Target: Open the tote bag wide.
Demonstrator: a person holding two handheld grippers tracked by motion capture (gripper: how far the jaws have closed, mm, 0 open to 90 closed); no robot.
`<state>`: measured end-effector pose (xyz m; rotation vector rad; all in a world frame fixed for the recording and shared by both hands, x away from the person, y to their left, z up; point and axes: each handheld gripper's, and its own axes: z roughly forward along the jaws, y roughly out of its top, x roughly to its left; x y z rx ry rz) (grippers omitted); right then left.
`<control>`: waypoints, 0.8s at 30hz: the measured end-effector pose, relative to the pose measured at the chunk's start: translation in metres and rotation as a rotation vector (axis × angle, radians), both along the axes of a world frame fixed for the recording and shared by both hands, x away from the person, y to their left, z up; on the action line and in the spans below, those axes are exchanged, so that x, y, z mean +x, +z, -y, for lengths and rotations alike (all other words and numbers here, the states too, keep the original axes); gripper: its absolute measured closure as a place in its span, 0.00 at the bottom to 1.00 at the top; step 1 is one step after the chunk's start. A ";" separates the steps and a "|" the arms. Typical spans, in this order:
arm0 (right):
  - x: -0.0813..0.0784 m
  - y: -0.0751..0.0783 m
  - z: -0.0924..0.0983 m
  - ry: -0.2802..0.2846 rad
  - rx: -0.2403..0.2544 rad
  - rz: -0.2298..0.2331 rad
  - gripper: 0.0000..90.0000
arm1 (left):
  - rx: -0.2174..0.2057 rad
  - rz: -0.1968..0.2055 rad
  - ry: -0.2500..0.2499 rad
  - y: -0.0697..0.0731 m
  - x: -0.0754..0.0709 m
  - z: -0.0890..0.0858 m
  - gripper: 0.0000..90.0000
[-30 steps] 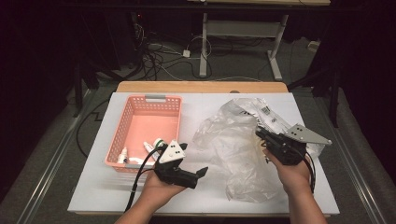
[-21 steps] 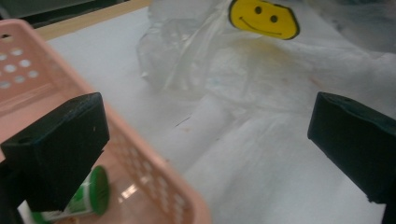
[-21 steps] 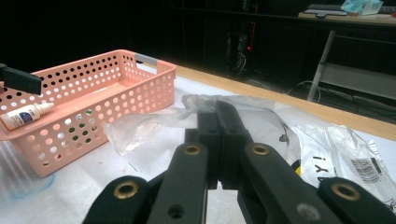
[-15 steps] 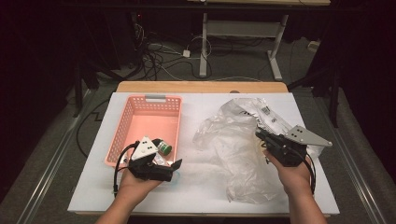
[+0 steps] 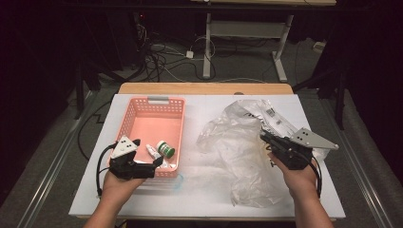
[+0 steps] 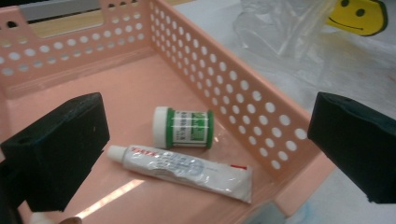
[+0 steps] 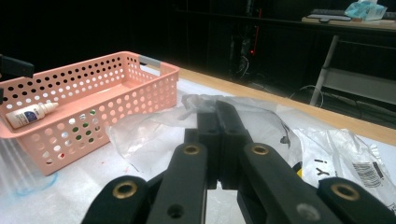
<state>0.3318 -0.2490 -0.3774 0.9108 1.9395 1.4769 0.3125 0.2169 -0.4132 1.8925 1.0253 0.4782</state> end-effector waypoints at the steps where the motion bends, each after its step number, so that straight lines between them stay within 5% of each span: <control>1: 0.000 0.000 0.000 0.001 -0.001 0.001 1.00 | -0.001 -0.002 0.008 0.000 0.001 -0.003 0.00; 14: 0.000 -0.001 0.001 0.010 0.003 -0.001 1.00 | 0.013 -0.019 0.093 -0.005 0.006 -0.036 0.00; 24: 0.002 0.000 0.001 0.006 0.005 0.001 1.00 | -0.020 -0.033 0.079 -0.006 0.011 -0.046 0.00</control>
